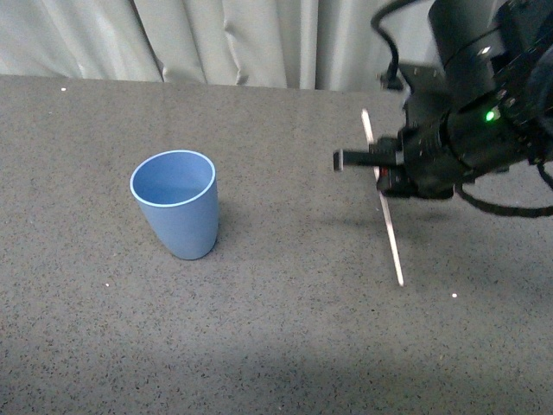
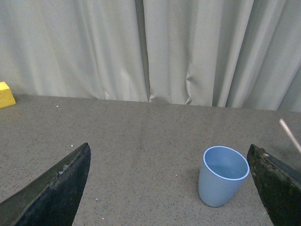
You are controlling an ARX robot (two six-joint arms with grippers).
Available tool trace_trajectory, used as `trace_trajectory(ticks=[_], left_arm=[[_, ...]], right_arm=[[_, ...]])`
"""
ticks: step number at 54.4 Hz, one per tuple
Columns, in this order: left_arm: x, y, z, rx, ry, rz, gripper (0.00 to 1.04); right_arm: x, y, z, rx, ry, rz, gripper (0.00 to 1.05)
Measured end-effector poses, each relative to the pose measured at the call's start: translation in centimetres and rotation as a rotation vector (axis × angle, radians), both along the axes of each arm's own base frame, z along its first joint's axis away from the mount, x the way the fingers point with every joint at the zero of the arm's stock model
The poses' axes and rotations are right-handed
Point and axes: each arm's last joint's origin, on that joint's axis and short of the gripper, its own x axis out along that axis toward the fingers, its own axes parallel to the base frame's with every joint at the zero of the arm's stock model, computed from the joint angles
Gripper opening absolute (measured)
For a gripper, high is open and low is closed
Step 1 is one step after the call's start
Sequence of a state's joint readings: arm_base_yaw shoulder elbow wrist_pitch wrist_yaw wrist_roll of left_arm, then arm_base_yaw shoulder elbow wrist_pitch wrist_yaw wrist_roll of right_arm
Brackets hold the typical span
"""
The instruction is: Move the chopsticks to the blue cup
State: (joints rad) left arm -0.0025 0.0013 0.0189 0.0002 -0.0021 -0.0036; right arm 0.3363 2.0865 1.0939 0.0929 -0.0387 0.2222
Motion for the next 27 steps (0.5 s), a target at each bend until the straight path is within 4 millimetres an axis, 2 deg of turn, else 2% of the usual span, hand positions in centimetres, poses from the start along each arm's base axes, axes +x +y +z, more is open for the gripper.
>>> trace_trajectory(ticks=[6,8,13,19,27], left_arm=[[0.0,0.0,0.0,0.000,0.000,0.000,0.98],[0.0,0.0,0.0,0.000,0.000,0.000,0.98],[0.0,0.0,0.0,0.000,0.000,0.000,0.98],[0.0,0.0,0.0,0.000,0.000,0.000,0.98],[0.0,0.0,0.0,0.000,0.000,0.000,0.98]], right_arm=[[-0.8,1.0,3.6,0.091,-0.207,0.072,0.01],[-1.3,1.8,5.4,0.141,-0.325,0.127,0.01],[-2.4,4.0,8.1,0.242,-0.539,0.248,0.01],[-3.6,6.5,9.2,0.315,-0.685,0.365,0.01],[-4.0,8.7,9.2,0.377,-0.728,0.442,0.01]])
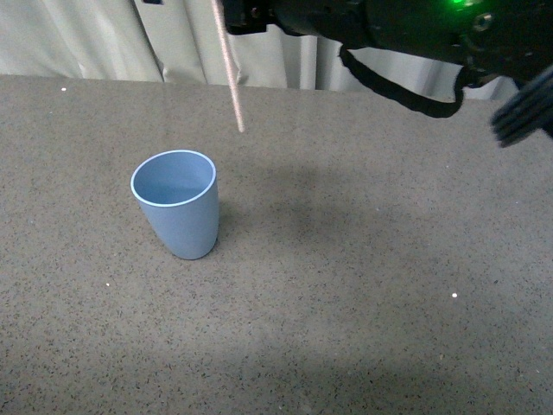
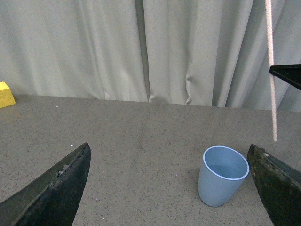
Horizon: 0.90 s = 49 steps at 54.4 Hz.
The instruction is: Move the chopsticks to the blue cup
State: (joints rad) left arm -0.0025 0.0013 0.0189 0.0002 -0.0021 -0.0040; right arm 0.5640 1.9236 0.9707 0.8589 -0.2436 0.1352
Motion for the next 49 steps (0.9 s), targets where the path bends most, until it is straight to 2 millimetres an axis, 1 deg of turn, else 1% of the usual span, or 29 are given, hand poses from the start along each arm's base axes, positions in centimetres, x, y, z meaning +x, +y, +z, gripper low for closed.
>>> trace_trajectory(ticks=[3,7,11,14,24,31,36,41,43,46,47,48,49], left_arm=[[0.0,0.0,0.0,0.000,0.000,0.000,0.98],[0.0,0.0,0.0,0.000,0.000,0.000,0.98],[0.0,0.0,0.0,0.000,0.000,0.000,0.98],[0.0,0.0,0.0,0.000,0.000,0.000,0.98],[0.0,0.0,0.0,0.000,0.000,0.000,0.98],[0.0,0.0,0.0,0.000,0.000,0.000,0.98],[0.0,0.0,0.0,0.000,0.000,0.000,0.98],[0.0,0.0,0.0,0.000,0.000,0.000,0.98],[0.0,0.0,0.0,0.000,0.000,0.000,0.98],[0.0,0.0,0.0,0.000,0.000,0.000,0.98],[0.0,0.0,0.0,0.000,0.000,0.000,0.98],[0.0,0.0,0.0,0.000,0.000,0.000,0.98],[0.0,0.0,0.0,0.000,0.000,0.000,0.98]], right_arm=[[0.1,0.7,-0.2,0.003,-0.004,0.016,0.01],[0.2,2.2,-0.9,0.004,-0.005,0.047,0.01],[0.4,3.4,-2.0,-0.004,0.007,0.069,0.01],[0.5,4.0,-2.8,-0.016,0.017,0.076,0.01],[1.1,4.8,-5.0,-0.060,0.044,0.077,0.01],[1.0,5.0,-6.5,-0.110,0.088,0.085,0.01],[1.0,5.0,-7.2,-0.128,0.106,0.090,0.01],[1.0,5.0,-7.2,-0.134,0.108,0.091,0.01],[1.0,5.0,-7.2,-0.135,0.105,0.093,0.04],[1.0,4.9,-7.3,-0.136,0.110,0.094,0.14],[1.0,4.9,-7.3,-0.135,0.111,0.095,0.16],[1.0,4.8,-7.3,-0.135,0.114,0.094,0.21],[0.9,4.8,-7.3,-0.135,0.114,0.094,0.23]])
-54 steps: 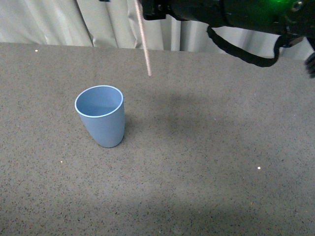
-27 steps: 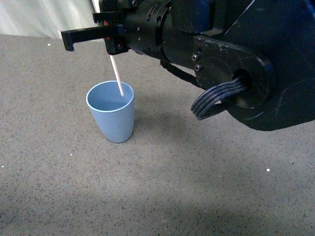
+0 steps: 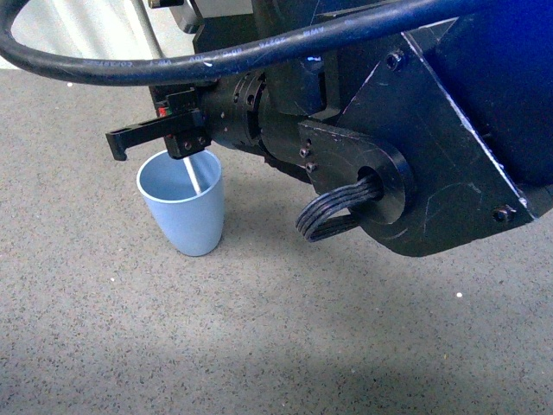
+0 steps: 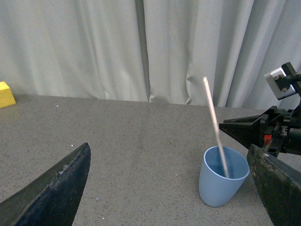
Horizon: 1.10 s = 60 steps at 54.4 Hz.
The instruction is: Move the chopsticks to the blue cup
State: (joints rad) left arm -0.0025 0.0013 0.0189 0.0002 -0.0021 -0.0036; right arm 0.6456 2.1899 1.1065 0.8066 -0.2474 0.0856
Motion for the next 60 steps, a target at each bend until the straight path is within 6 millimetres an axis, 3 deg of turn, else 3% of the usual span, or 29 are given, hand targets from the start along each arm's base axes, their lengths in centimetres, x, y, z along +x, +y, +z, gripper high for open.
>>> trace_trajectory(ticks=[15,20,25,33,42,50,60], left_arm=[[0.0,0.0,0.0,0.000,0.000,0.000,0.98],[0.0,0.0,0.0,0.000,0.000,0.000,0.98],[0.0,0.0,0.0,0.000,0.000,0.000,0.98],[0.0,0.0,0.0,0.000,0.000,0.000,0.98],[0.0,0.0,0.0,0.000,0.000,0.000,0.98],[0.0,0.0,0.0,0.000,0.000,0.000,0.98],[0.0,0.0,0.0,0.000,0.000,0.000,0.98]], right_arm=[[-0.2,-1.6,2.1,0.048,-0.018,-0.048,0.66],[-0.1,-3.0,3.4,0.075,-0.019,-0.110,0.80],[0.2,-5.5,4.9,0.083,-0.019,-0.239,0.97],[0.1,-10.8,5.8,0.034,0.004,-0.446,0.95],[-1.9,-15.7,6.8,-0.014,-0.003,-0.604,0.95],[-7.1,-21.3,8.0,-0.077,-0.024,-0.790,0.95],[-13.6,-24.9,6.9,-0.133,0.059,-0.968,0.95]])
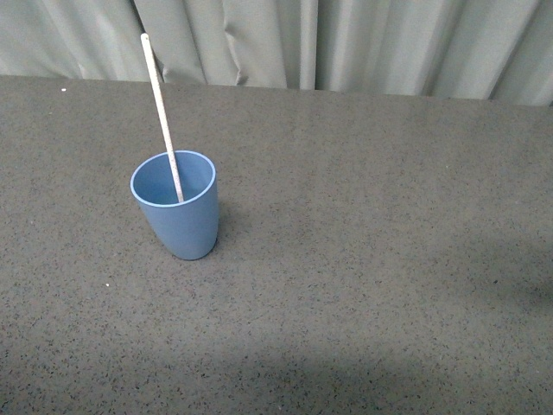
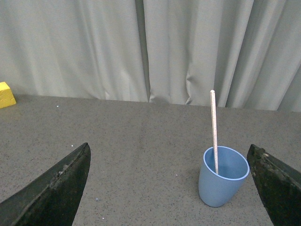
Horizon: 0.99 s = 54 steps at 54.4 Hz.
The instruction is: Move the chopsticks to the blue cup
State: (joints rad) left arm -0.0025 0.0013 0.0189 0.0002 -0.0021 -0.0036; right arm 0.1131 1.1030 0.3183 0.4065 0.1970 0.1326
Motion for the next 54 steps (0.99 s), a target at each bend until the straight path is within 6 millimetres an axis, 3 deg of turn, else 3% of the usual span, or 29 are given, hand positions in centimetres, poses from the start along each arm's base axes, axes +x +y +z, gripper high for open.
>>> trace_trajectory(ticks=[4,13,34,54], left_arm=[[0.0,0.0,0.0,0.000,0.000,0.000,0.98],[0.0,0.0,0.0,0.000,0.000,0.000,0.98],[0.0,0.0,0.0,0.000,0.000,0.000,0.98],[0.0,0.0,0.0,0.000,0.000,0.000,0.98]], right_arm=[[-1.6,-0.3,-0.5,0.005,-0.015,-0.001,0.93],[-4.9,-0.8,-1.4,-0.032,-0.321,0.124,0.67],[-6.9,-1.7,-0.9,-0.067,-0.361,0.107,0.03],[-8.6,-1.7,-0.5,-0.070,-0.374,0.108,0.01]])
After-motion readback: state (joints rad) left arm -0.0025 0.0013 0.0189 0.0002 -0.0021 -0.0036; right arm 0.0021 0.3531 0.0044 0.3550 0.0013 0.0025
